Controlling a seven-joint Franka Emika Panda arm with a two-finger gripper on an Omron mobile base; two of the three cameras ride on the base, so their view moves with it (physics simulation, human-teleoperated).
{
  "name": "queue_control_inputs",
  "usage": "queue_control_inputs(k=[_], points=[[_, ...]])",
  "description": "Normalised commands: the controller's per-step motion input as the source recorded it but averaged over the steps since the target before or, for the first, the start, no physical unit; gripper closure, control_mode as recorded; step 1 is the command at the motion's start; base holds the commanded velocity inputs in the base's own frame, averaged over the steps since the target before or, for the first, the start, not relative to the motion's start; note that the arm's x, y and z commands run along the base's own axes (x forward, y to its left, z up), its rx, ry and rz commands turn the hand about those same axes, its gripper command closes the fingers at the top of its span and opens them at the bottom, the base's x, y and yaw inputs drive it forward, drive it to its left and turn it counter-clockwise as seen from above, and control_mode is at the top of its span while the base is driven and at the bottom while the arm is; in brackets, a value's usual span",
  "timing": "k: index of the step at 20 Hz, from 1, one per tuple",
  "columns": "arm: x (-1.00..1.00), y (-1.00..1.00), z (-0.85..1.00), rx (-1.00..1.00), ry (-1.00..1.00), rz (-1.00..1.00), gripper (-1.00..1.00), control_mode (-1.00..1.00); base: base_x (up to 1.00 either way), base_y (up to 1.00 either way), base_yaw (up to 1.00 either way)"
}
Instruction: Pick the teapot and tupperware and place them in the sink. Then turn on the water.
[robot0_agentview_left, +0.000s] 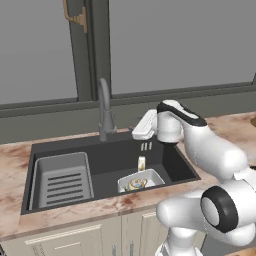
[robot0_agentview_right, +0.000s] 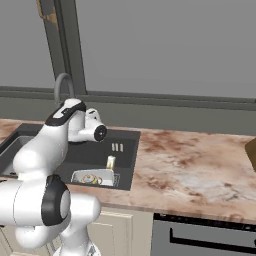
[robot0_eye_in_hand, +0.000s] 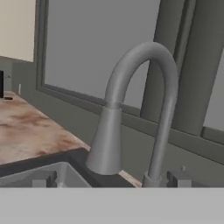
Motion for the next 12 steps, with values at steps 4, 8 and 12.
queue_control_inputs(k=[4,8,12], points=[[0.15,-0.11,-0.28,0.13,0.00,-0.01,-1.00,-1.00,0.00,0.00,0.00],[0.18,-0.06,-0.21,0.06,0.00,0.00,-1.00,-1.00,0.00,0.00,0.00],[0.16,0.00,-0.08,0.01,0.00,0.00,-1.00,-1.00,0.00,0.00,0.00]])
